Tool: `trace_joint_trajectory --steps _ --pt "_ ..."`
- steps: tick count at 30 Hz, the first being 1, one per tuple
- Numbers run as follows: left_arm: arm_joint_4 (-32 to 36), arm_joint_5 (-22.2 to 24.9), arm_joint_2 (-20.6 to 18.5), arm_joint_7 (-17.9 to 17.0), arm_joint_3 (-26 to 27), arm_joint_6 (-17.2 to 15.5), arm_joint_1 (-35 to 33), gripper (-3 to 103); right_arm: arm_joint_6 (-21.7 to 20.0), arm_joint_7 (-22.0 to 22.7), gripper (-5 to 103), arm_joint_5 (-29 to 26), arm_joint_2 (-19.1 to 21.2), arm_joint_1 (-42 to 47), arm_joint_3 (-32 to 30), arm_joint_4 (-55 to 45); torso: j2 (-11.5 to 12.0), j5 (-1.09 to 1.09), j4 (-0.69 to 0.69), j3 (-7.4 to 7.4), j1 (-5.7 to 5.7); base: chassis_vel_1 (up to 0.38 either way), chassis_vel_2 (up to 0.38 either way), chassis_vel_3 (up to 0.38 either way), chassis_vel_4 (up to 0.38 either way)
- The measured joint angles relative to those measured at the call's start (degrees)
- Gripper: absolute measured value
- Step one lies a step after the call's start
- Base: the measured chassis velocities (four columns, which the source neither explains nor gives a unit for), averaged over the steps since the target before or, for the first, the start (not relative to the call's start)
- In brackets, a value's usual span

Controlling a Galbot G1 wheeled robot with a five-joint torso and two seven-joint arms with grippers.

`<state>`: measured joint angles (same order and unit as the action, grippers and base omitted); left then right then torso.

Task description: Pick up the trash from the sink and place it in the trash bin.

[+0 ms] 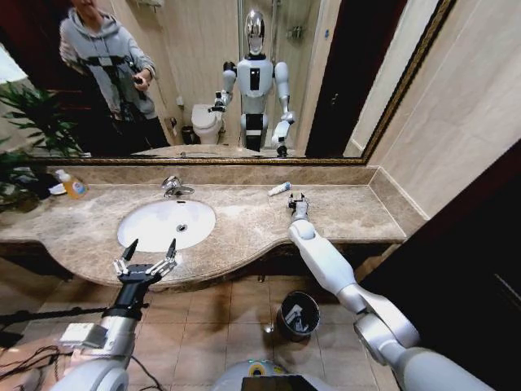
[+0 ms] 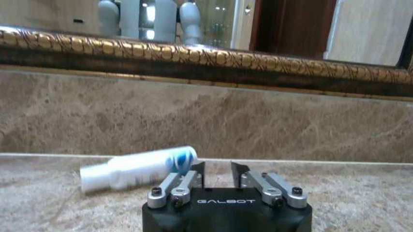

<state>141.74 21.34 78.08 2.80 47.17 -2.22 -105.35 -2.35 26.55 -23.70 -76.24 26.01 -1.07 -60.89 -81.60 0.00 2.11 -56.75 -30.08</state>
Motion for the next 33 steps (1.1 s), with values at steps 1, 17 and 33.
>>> trace_joint_trajectory --steps 1,17,33 --pt "0.0 0.0 0.0 0.0 0.0 0.0 0.0 100 0.1 -0.6 20 0.1 0.1 0.0 0.2 -0.2 0.0 -0.01 0.00 0.00 0.00 0.000 0.000 0.000 0.000" --pt "0.0 0.0 0.0 0.0 0.0 0.0 0.0 100 1.1 -4.3 74 2.1 -2.8 -3.4 4.6 0.4 0.0 -0.01 0.00 0.00 0.00 0.000 0.000 0.000 0.000" --pt "0.0 0.0 0.0 0.0 0.0 0.0 0.0 100 -1.6 -1.6 100 3.8 -9.6 -7.0 4.5 10.4 0.0 -0.01 0.01 0.00 0.00 0.000 0.000 0.000 0.000"
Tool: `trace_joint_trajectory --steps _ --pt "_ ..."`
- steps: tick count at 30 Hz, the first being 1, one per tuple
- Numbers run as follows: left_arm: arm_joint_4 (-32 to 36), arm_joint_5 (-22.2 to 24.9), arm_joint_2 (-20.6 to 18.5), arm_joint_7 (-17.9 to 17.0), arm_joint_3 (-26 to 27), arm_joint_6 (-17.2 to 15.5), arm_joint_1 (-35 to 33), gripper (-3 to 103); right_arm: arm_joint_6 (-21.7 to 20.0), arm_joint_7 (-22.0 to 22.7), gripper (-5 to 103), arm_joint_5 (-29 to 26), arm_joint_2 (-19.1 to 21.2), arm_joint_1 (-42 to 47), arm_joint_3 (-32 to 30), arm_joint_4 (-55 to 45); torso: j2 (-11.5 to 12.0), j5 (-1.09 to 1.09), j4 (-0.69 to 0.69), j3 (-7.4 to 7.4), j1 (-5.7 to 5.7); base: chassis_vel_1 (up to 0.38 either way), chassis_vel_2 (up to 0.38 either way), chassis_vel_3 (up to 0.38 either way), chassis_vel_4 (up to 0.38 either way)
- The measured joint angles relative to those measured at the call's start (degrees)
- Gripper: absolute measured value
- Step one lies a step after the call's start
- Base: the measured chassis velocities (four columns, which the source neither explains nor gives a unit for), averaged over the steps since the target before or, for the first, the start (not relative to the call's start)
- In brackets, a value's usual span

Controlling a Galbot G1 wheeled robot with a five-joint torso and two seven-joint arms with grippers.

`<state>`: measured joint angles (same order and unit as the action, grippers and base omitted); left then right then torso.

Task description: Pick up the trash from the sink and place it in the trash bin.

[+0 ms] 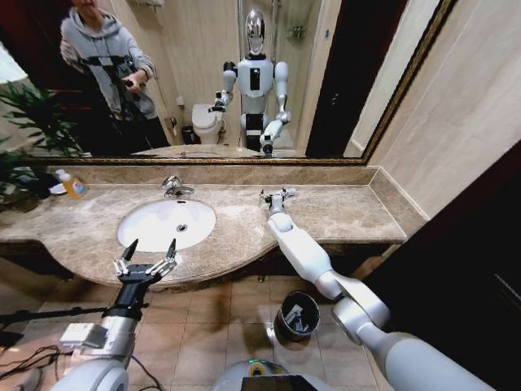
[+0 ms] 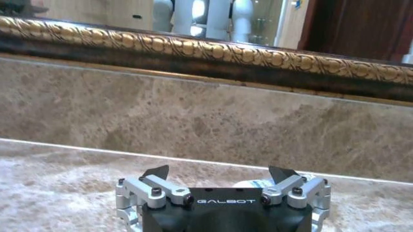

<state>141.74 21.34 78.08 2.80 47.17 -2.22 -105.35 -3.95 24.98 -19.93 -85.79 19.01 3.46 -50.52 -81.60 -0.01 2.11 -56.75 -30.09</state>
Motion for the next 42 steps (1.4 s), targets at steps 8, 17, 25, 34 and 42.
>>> trace_joint_trajectory --steps 8,17,25,34,42 --pt "0.0 0.0 0.0 0.0 0.0 0.0 0.0 100 0.9 0.0 100 2.0 2.2 2.1 -1.5 -0.2 0.0 0.01 -0.01 0.00 0.00 0.000 0.000 0.000 0.000" --pt "0.0 0.0 0.0 0.0 0.0 0.0 0.0 100 1.0 0.4 100 1.6 4.4 4.0 -3.4 -1.5 0.0 0.01 -0.01 0.00 0.00 0.000 0.000 0.000 0.000" --pt "0.0 0.0 0.0 0.0 0.0 0.0 0.0 100 1.4 -0.5 98 0.5 4.6 3.3 -3.7 -1.4 0.0 -0.01 -0.01 0.00 0.00 0.000 0.000 0.000 0.000" --pt "0.0 0.0 0.0 0.0 0.0 0.0 0.0 100 1.3 -2.0 76 -0.9 4.5 3.3 -3.7 -1.2 0.0 0.00 -0.01 0.00 0.00 0.000 0.000 0.000 0.000" --pt "0.0 0.0 0.0 0.0 0.0 0.0 0.0 100 1.3 -2.4 55 -1.1 4.8 3.4 -3.6 -1.4 0.0 0.00 -0.01 0.00 0.00 0.000 0.000 0.000 0.000"
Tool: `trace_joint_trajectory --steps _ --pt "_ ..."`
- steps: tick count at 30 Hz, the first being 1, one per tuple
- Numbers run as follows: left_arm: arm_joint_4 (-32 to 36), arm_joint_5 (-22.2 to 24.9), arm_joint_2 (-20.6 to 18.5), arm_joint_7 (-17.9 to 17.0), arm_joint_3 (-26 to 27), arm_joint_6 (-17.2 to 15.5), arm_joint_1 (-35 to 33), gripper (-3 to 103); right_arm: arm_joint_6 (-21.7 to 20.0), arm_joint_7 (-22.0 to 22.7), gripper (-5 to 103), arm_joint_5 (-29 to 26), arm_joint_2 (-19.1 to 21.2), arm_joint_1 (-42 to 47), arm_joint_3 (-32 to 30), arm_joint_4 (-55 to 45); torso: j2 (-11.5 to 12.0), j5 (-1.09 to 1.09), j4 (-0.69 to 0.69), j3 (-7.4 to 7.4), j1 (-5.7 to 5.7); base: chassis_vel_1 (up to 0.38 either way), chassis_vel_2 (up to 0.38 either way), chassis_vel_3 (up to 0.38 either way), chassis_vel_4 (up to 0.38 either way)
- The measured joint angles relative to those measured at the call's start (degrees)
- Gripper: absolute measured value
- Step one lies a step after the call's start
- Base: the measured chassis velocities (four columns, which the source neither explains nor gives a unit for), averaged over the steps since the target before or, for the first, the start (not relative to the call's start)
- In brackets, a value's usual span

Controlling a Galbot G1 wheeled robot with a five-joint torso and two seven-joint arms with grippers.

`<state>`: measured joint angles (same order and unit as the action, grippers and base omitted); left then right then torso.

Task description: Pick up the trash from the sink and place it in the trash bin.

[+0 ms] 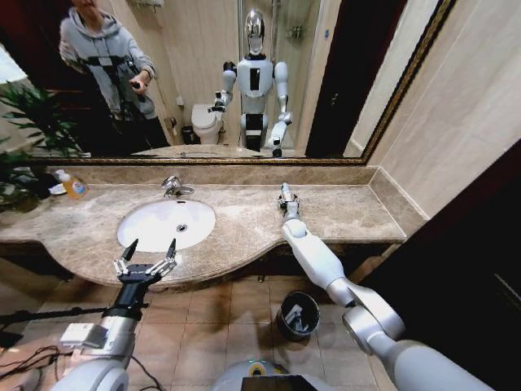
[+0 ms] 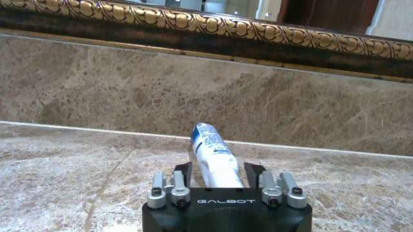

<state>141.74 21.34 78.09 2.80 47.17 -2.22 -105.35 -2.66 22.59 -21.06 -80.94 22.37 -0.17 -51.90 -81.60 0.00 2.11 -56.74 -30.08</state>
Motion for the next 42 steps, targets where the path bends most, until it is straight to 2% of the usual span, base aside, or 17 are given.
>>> trace_joint_trajectory --steps 2,5,8,11,22,25,27,28,31,32,35,38,39,42 --pt "0.0 0.0 0.0 0.0 0.0 0.0 0.0 100 0.0 -0.1 47 -0.1 0.0 -0.1 0.0 0.0 0.0 0.00 0.00 0.00 0.00 0.000 0.000 0.000 0.000" --pt "0.0 0.0 0.0 0.0 0.0 0.0 0.0 100 0.0 -0.2 43 -0.1 -0.1 -0.1 0.0 0.1 0.0 0.00 0.00 0.00 0.00 0.000 0.000 0.000 0.000" --pt "0.0 0.0 0.0 0.0 0.0 0.0 0.0 100 0.4 -0.2 32 0.0 -0.1 -0.2 0.1 0.2 0.0 0.00 0.00 0.00 0.00 0.000 0.000 0.000 0.000" --pt "0.0 0.0 0.0 0.0 0.0 0.0 0.0 100 0.5 -0.2 26 0.0 0.0 0.0 0.1 0.0 0.0 0.00 0.00 0.00 0.00 0.000 0.000 0.000 0.000" --pt "0.0 0.0 0.0 0.0 0.0 0.0 0.0 100 0.6 0.4 25 -1.3 2.3 1.3 0.2 -3.5 0.0 0.01 0.01 0.00 0.00 0.000 0.000 0.000 0.000" --pt "0.0 0.0 0.0 0.0 0.0 0.0 0.0 100 2.0 -0.3 25 -2.3 4.6 3.7 -0.6 -8.2 0.0 0.02 0.02 0.00 0.00 0.000 0.000 0.000 0.000" --pt "0.0 0.0 0.0 0.0 0.0 0.0 0.0 100 2.8 -2.3 25 -3.4 8.8 8.2 -2.2 -16.6 0.0 0.02 0.00 0.00 0.00 0.000 0.000 0.000 0.000" --pt "0.0 0.0 0.0 0.0 0.0 0.0 0.0 100 2.8 -2.3 25 -3.4 8.8 8.2 -2.2 -16.6 0.0 0.02 0.00 0.00 0.00 0.000 0.000 0.000 0.000" --pt "0.0 0.0 0.0 0.0 0.0 0.0 0.0 100 3.3 -4.8 25 -6.5 14.6 16.5 -6.3 -30.1 0.0 0.02 0.00 0.01 0.01 0.000 0.000 0.000 0.000" --pt "0.0 0.0 0.0 0.0 0.0 0.0 0.0 100 3.3 -4.8 25 -6.5 14.6 16.5 -6.3 -30.1 0.0 0.02 0.00 0.01 0.01 0.000 0.000 0.000 0.000" --pt "0.0 0.0 0.0 0.0 0.0 0.0 0.0 100 3.3 -5.6 25 -7.3 19.8 27.0 -11.0 -42.2 0.0 0.03 -0.03 0.01 0.01 0.000 0.000 0.000 0.000" --pt "0.0 0.0 0.0 0.0 0.0 0.0 0.0 100 3.4 -5.3 25 -7.6 21.7 31.2 -12.8 -46.6 0.0 0.04 -0.01 0.01 0.02 0.000 0.000 0.000 0.000" --pt "0.0 0.0 0.0 0.0 0.0 0.0 0.0 100 3.6 -4.8 25 -7.9 23.3 35.6 -15.6 -51.3 0.0 0.02 0.00 0.01 0.01 0.000 0.000 0.000 0.000" --pt "0.0 0.0 0.0 0.0 0.0 0.0 0.0 100 3.6 -4.7 25 -8.0 23.7 38.7 -18.1 -54.2 0.0 0.03 0.01 0.01 0.01 0.000 0.000 0.000 0.000"
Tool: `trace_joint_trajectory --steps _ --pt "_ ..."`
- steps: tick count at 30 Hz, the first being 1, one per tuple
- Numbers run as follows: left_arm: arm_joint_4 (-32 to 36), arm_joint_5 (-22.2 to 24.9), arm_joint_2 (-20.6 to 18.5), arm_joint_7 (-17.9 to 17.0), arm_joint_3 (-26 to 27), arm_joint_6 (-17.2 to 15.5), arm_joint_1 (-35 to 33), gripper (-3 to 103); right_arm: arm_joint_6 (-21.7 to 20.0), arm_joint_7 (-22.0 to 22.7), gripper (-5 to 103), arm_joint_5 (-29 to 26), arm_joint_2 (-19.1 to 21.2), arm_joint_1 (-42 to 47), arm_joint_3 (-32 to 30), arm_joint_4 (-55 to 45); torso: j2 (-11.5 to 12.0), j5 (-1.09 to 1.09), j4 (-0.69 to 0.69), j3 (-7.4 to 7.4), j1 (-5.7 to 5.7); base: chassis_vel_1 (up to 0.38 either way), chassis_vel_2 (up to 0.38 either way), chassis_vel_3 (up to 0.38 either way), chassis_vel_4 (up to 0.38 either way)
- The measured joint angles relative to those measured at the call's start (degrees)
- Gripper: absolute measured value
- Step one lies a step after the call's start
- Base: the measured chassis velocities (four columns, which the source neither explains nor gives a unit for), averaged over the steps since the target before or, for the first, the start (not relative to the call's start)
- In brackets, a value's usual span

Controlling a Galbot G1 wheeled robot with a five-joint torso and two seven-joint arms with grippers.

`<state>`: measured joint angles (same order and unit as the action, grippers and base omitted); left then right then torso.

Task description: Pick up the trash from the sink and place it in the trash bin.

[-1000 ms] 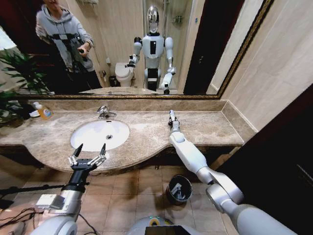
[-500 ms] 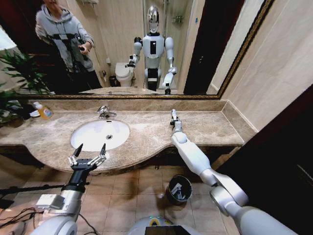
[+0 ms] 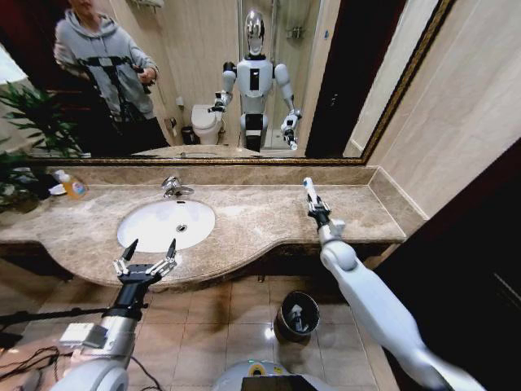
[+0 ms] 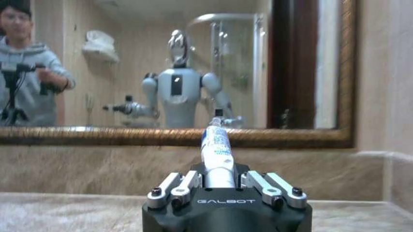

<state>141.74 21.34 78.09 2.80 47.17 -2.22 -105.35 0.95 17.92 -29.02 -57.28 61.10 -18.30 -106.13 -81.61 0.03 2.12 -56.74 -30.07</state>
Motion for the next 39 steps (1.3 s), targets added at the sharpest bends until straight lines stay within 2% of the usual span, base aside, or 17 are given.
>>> trace_joint_trajectory --steps 1,2,3,5,8,9,10,12,15,16,18,20,22,29,35,39 --pt "0.0 0.0 0.0 0.0 0.0 0.0 0.0 100 0.2 -0.1 25 0.1 0.0 4.8 -3.9 -3.7 0.0 -0.01 0.00 0.00 0.00 0.000 0.000 0.000 0.000" --pt "0.0 0.0 0.0 0.0 0.0 0.0 0.0 100 2.7 -2.2 25 2.7 -3.0 18.1 -12.1 -10.0 0.0 -0.01 -0.02 0.00 0.00 0.000 0.000 0.000 0.000" --pt "0.0 0.0 0.0 0.0 0.0 0.0 0.0 100 3.8 -3.2 25 4.0 -4.6 21.6 -13.7 -10.8 0.0 0.00 -0.04 0.00 0.01 0.000 0.000 0.000 0.000" --pt "0.0 0.0 0.0 0.0 0.0 0.0 0.0 100 4.8 -4.0 25 5.1 -5.8 23.9 -14.6 -11.1 0.0 -0.02 -0.04 0.01 0.01 0.000 0.000 0.000 0.000" --pt "0.0 0.0 0.0 0.0 0.0 0.0 0.0 100 9.5 -6.0 25 9.6 -10.0 30.4 -15.1 -9.3 0.0 -0.02 0.01 0.00 0.01 0.000 0.000 0.000 0.000" --pt "0.0 0.0 0.0 0.0 0.0 0.0 0.0 100 9.5 -6.0 25 9.6 -10.0 30.4 -15.1 -9.3 0.0 -0.02 0.01 0.00 0.01 0.000 0.000 0.000 0.000" --pt "0.0 0.0 0.0 0.0 0.0 0.0 0.0 100 11.9 -6.7 25 11.3 -12.0 34.0 -15.2 -7.5 0.0 -0.01 0.00 -0.01 -0.01 0.000 0.000 0.000 0.000" --pt "0.0 0.0 0.0 0.0 0.0 0.0 0.0 100 13.2 -7.0 25 12.0 -12.8 35.6 -15.3 -6.5 0.0 -0.05 -0.01 -0.01 -0.01 0.000 0.000 0.000 0.000" --pt "0.0 0.0 0.0 0.0 0.0 0.0 0.0 100 17.9 -7.4 25 13.7 -16.3 40.2 -15.4 -1.7 0.0 -0.03 -0.02 0.00 0.00 0.000 0.000 0.000 0.000" --pt "0.0 0.0 0.0 0.0 0.0 0.0 0.0 100 17.9 -7.4 25 13.7 -16.3 40.2 -15.4 -1.7 0.0 -0.03 -0.02 0.00 0.00 0.000 0.000 0.000 0.000" --pt "0.0 0.0 0.0 0.0 0.0 0.0 0.0 100 21.1 -7.4 25 14.3 -17.7 42.2 -15.0 2.0 0.0 -0.03 -0.02 0.00 0.00 0.000 0.000 0.000 0.000" --pt "0.0 0.0 0.0 0.0 0.0 0.0 0.0 100 22.0 -7.4 25 14.6 -17.9 42.4 -14.9 3.1 0.0 -0.04 -0.01 0.00 0.00 0.000 0.000 0.000 0.000" --pt "0.0 0.0 0.0 0.0 0.0 0.0 0.0 100 25.0 -7.4 25 16.2 -18.4 42.8 -14.4 7.8 0.0 -0.03 -0.01 -0.01 -0.01 0.000 0.000 0.000 0.000" --pt "0.0 0.0 0.0 0.0 0.0 0.0 0.0 100 28.9 -7.3 25 20.5 -19.9 40.5 -12.3 19.2 0.0 -0.02 -0.02 -0.01 -0.01 0.000 0.000 0.000 0.000" --pt "0.0 0.0 0.0 0.0 0.0 0.0 0.0 100 29.2 -7.4 25 23.3 -21.4 37.7 -11.0 25.2 0.0 -0.02 -0.01 -0.01 -0.01 0.000 0.000 0.000 0.000" --pt "0.0 0.0 0.0 0.0 0.0 0.0 0.0 100 26.6 -8.7 25 24.0 -22.6 35.0 -10.1 27.8 0.0 -0.03 -0.01 -0.01 -0.01 0.000 0.000 0.000 0.000"
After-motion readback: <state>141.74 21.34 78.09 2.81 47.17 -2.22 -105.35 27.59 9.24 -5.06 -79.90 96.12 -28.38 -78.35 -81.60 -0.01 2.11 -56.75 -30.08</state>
